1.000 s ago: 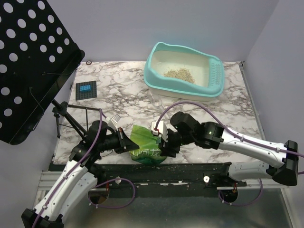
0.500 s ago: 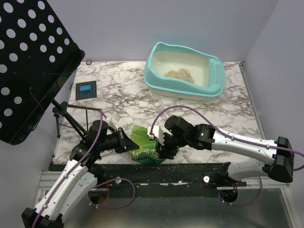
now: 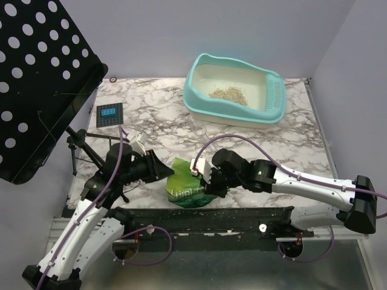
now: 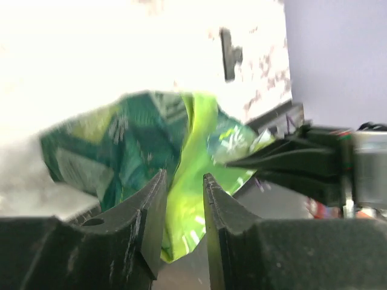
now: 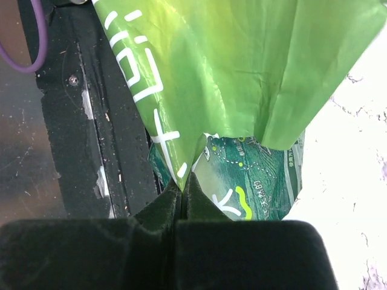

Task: Fill the litter box with clean litter

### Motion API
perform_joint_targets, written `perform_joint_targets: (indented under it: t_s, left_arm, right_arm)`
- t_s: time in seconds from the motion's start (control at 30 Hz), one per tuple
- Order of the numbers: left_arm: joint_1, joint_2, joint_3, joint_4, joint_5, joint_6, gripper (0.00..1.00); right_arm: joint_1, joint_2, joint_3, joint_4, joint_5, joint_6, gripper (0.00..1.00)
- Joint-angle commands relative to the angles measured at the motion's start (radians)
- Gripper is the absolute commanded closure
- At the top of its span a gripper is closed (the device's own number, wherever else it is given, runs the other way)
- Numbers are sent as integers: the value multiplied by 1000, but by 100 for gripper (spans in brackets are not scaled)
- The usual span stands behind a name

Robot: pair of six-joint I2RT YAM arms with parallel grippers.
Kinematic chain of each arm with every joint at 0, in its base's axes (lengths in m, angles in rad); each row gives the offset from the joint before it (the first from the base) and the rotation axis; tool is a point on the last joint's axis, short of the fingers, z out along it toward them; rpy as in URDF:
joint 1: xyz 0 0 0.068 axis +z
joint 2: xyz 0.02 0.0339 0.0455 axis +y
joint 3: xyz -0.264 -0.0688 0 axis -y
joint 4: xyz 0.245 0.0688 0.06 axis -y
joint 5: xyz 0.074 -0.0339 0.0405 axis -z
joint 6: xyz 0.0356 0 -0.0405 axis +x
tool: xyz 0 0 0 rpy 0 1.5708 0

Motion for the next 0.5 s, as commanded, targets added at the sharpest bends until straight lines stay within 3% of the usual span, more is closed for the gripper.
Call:
perform_joint_targets:
  t_s: [0.0, 0.07, 0.23, 0.37, 0.47]
  left_arm:
    - [7, -1, 193, -18, -226, 239, 61]
    - [7, -21, 176, 68, -199, 276, 61]
    - [3, 19, 55, 374, 80, 315, 63]
    - [-46, 85, 36, 468, 161, 422, 57]
    - [-142, 152, 75, 466, 159, 537, 56]
  right_arm:
    - [4, -29, -8, -127, 56, 14, 100]
    - [-8, -38, 9, -141, 56, 14, 100]
    - [-69, -67, 30, -176, -22, -15, 100]
    - [-142, -127, 21, -181, -117, -30, 100]
    - [-180, -164, 9, -189, -170, -30, 100]
